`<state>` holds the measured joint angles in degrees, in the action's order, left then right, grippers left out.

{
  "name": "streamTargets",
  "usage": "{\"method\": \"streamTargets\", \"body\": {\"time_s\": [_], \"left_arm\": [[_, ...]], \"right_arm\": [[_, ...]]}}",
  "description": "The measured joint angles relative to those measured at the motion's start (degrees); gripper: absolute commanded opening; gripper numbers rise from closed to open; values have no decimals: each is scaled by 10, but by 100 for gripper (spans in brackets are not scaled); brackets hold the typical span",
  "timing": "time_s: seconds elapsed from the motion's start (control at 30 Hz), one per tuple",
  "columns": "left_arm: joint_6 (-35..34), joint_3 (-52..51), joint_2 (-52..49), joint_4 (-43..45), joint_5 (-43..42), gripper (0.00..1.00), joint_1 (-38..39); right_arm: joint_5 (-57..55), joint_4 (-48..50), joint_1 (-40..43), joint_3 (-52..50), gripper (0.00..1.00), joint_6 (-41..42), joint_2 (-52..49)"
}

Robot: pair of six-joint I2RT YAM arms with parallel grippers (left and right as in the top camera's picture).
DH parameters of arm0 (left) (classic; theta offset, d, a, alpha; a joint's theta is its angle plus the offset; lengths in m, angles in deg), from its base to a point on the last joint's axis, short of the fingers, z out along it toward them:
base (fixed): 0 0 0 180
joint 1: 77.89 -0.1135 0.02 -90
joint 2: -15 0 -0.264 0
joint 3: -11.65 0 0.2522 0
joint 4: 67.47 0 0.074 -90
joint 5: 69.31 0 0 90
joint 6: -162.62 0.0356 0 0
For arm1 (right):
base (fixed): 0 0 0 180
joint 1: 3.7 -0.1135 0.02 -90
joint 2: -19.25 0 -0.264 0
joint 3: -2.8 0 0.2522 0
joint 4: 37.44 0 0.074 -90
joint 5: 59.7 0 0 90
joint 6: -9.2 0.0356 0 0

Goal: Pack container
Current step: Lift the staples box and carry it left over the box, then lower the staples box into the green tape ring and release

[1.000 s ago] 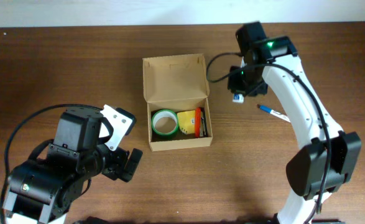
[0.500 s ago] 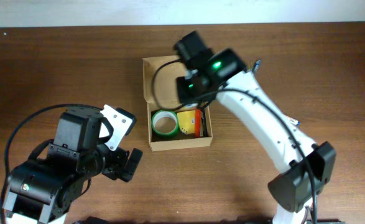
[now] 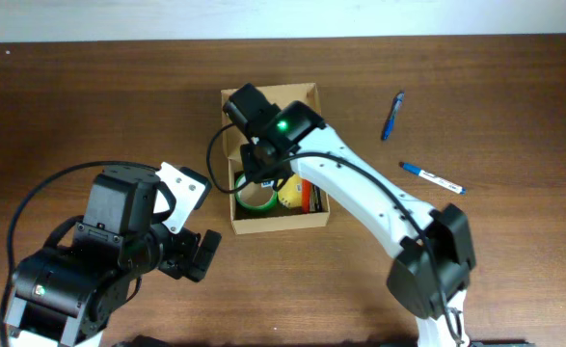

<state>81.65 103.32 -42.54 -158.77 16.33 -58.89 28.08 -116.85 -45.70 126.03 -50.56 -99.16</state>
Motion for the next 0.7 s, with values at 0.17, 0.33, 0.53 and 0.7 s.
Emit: {"method": "streamTargets", "body": {"time_s": [0.17,0.33,0.53,0.7], "left_arm": [[0,0,0,0,0,100,0],[0,0,0,0,0,100,0],[0,0,0,0,0,100,0],[0,0,0,0,0,99,0]], "right_arm": [[-3,14,0,-2,21,15,-30],[-4,17,-1,-4,21,30,-37],[-4,32,-10,-9,21,38,-37],[-4,48,-23,-19,22,40,-37]]}}
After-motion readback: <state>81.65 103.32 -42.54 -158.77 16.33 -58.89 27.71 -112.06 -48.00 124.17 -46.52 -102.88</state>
